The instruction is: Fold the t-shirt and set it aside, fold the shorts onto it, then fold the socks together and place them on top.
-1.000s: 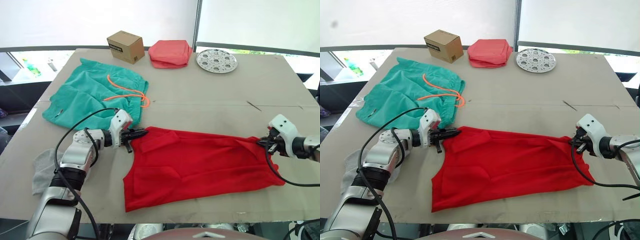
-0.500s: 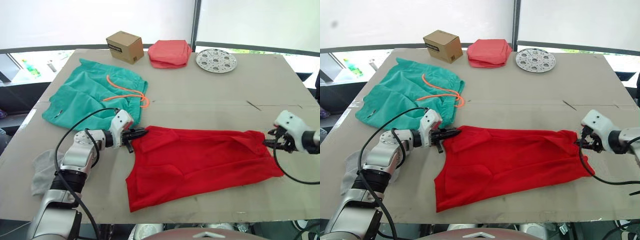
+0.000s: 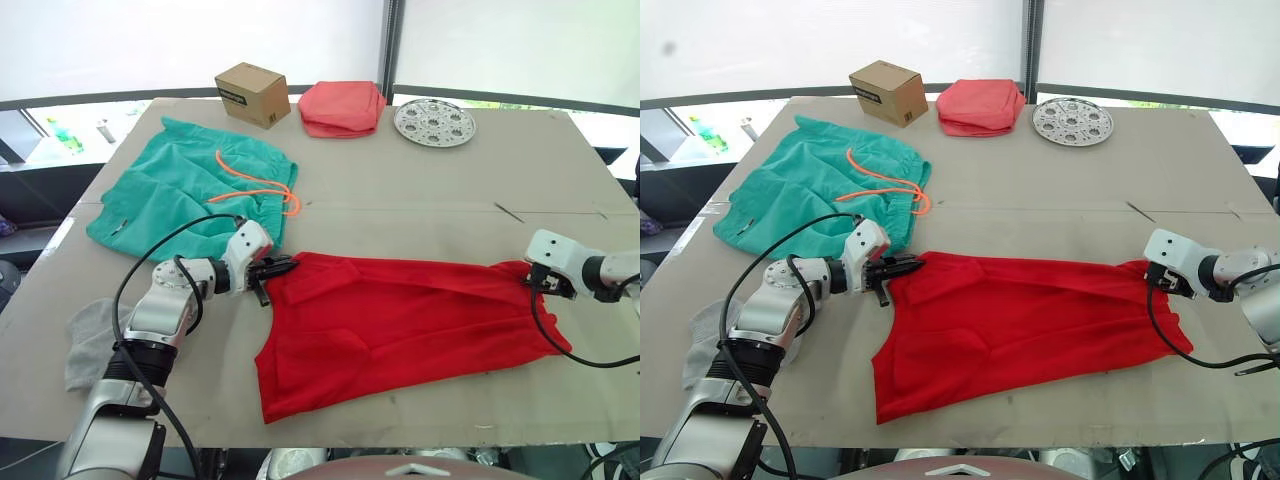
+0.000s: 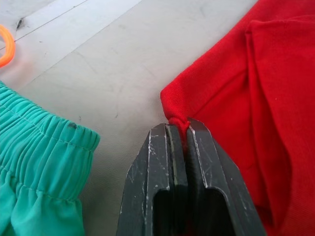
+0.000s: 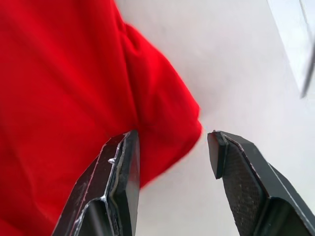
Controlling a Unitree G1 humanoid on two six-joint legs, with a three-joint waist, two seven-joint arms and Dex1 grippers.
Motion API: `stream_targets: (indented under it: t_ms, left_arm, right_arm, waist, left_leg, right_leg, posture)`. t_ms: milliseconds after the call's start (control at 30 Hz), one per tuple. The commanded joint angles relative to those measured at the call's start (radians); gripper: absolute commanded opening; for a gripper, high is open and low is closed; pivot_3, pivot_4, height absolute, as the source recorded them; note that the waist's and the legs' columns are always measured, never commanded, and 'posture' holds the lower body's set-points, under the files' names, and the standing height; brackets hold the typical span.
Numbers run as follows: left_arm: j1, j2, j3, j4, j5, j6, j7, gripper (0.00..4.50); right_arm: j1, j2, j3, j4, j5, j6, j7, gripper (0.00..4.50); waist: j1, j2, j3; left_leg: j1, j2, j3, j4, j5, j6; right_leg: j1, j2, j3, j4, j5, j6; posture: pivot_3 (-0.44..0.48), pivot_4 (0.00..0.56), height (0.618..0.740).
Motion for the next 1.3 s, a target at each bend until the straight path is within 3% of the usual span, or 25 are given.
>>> stream_targets:
  t_ms: [33,233,367,467,567,600,667,700,833,900,1067,1300]
  left_arm:
    - [0.024,0.017,0.005,0.017,0.034,-0.023,0.005,0.0]
    - [0.038,-0.008,0.064,-0.049,-0.078,0.028,-0.043,0.0]
    - [0.033,0.016,0.197,-0.179,-0.367,0.421,-0.061,0.0]
    - [0.05,0.057,0.22,-0.24,-0.435,0.559,-0.065,0.0]
    - [0.069,0.1,0.229,-0.3,-0.479,0.63,-0.086,0.0]
    - [0.07,0.107,0.233,-0.309,-0.488,0.643,-0.083,0.0]
    - [0.052,0.108,0.202,-0.272,-0.41,0.576,-0.046,0.83]
    - [0.037,0.101,0.177,-0.229,-0.329,0.493,0.0,0.98]
    - [-0.005,0.074,0.15,-0.136,-0.209,0.305,0.038,2.82]
    - [-0.025,0.059,0.166,-0.117,-0.215,0.292,0.037,2.82]
    - [0.002,0.097,0.173,-0.251,-0.417,0.549,-0.109,2.82]
    - [0.052,0.064,0.067,-0.307,-0.34,0.539,-0.065,2.82]
  right_arm:
    - [-0.032,-0.037,-0.061,-0.007,-0.04,0.0,0.0,2.36]
    - [0.005,0.057,-0.228,-0.177,0.168,0.269,0.045,2.36]
    - [0.106,0.231,-0.421,-0.384,0.443,0.331,0.048,2.36]
    - [0.158,0.326,-0.494,-0.499,0.569,0.362,0.039,2.36]
    - [0.229,0.378,-0.473,-0.622,0.631,0.337,0.035,2.36]
    - [0.244,0.387,-0.464,-0.645,0.638,0.327,0.029,2.36]
    - [0.258,0.4,-0.419,-0.665,0.61,0.308,0.004,2.45]
    - [0.259,0.408,-0.403,-0.668,0.605,0.305,-0.01,2.45]
    - [0.262,0.41,-0.361,-0.669,0.579,0.289,-0.042,2.45]
    - [0.263,0.402,-0.347,-0.667,0.567,0.283,-0.05,2.45]
    - [0.269,0.4,-0.345,-0.675,0.593,0.285,-0.044,2.45]
    - [0.275,0.393,-0.339,-0.677,0.601,0.269,-0.036,2.45]
  waist:
    - [0.0,0.001,0.0]
    - [0.0,0.001,0.0]
    - [0.002,-0.002,0.001]
    - [0.0,-0.001,0.002]
    - [0.001,0.001,0.003]
    - [0.002,0.001,0.003]
    - [0.002,0.001,0.003]
    - [0.003,0.001,0.003]
    - [0.002,0.001,0.003]
    - [0.002,0.0,0.003]
    - [0.001,0.0,0.003]
    - [0.003,0.001,0.003]
  left_leg:
    - [0.0,0.0,0.0,0.0,0.0,0.0]
    - [0.0,0.002,-0.001,-0.001,0.0,0.0]
    - [-0.003,0.001,-0.003,0.0,0.0,0.0]
    - [-0.009,0.002,-0.011,0.001,0.0,0.0]
    - [-0.009,0.001,-0.011,0.001,0.0,0.0]
    - [-0.009,0.001,-0.011,0.001,0.0,0.0]
    - [-0.008,0.0,-0.011,0.002,0.0,0.0]
    - [-0.008,0.0,-0.011,0.002,0.0,0.0]
    - [-0.007,0.0,-0.011,0.002,0.0,-0.001]
    - [-0.008,0.0,-0.011,0.002,0.0,-0.001]
    - [-0.009,0.0,-0.011,0.002,0.0,-0.001]
    - [-0.008,0.0,-0.012,0.002,0.0,-0.001]
  right_leg:
    - [0.0,0.0,0.0,0.0,0.001,-0.001]
    - [0.0,0.003,0.0,0.0,0.001,-0.002]
    - [-0.001,0.001,-0.003,-0.001,0.001,-0.002]
    - [-0.002,0.002,-0.009,-0.001,0.003,0.002]
    - [-0.002,0.001,-0.009,-0.001,0.002,0.001]
    - [-0.002,0.001,-0.009,-0.001,0.0,-0.001]
    - [-0.001,0.001,-0.009,-0.001,-0.001,0.001]
    - [-0.001,0.001,-0.009,-0.001,-0.001,0.001]
    - [0.0,0.001,-0.009,-0.001,0.001,-0.001]
    - [-0.001,0.001,-0.009,-0.001,0.001,-0.002]
    - [-0.002,0.001,-0.009,-0.002,0.001,-0.002]
    - [-0.001,0.002,-0.009,-0.001,-0.001,0.001]
  posture:
    - [0.0,0.15,0.74]
    - [0.0,0.15,0.74]
    - [0.0,0.15,0.74]
    - [0.0,0.15,0.74]
    - [0.0,0.15,0.74]
    - [0.0,0.15,0.74]
    - [0.0,0.15,0.74]
    - [0.0,0.15,0.74]
    - [0.0,0.15,0.74]
    - [0.0,0.15,0.74]
    - [0.0,0.15,0.74]
    - [0.0,0.15,0.74]
